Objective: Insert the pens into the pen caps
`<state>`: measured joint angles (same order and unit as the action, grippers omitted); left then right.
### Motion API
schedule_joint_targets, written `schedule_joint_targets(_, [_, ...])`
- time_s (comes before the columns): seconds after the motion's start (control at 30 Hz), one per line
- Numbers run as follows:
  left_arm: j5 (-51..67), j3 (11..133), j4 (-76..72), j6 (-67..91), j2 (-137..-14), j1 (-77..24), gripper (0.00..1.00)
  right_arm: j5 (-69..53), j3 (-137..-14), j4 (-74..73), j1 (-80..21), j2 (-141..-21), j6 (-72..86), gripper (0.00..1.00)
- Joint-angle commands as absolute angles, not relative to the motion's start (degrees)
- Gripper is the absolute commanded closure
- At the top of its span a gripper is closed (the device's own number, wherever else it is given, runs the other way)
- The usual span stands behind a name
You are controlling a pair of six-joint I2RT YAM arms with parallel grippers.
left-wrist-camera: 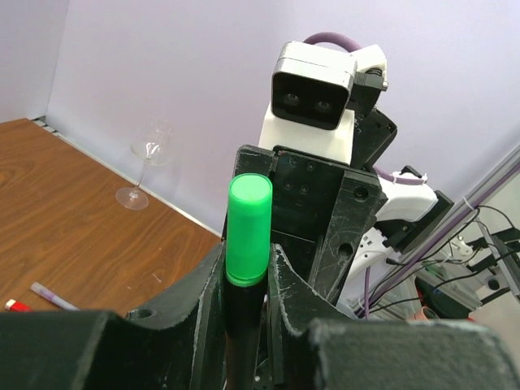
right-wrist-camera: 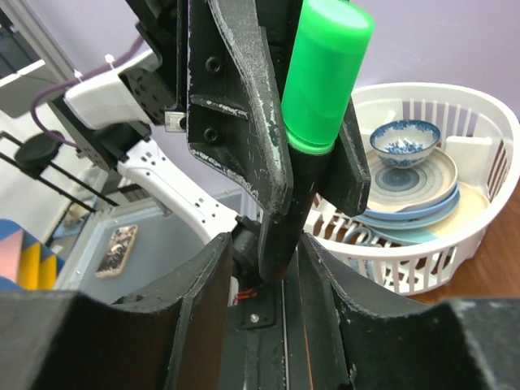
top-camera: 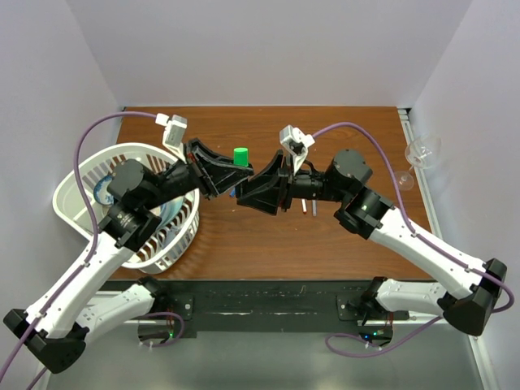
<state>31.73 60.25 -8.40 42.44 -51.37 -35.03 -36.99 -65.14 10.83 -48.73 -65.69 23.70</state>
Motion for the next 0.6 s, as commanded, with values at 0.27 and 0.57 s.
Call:
schedule_joint_targets(0.27, [30.9,58.4,-17.2,45.6,-51.2,-35.2,1.00,-34.7,-64.2,19.6,-48.8,-66.4,31.2,1.00])
schedule_joint_targets(0.57, [30.2,56.6,-16.8,44.9,-49.6,-35.2,0.66,-32.1,-64.6,20.0,-48.8,-64.4,31.9,1.00])
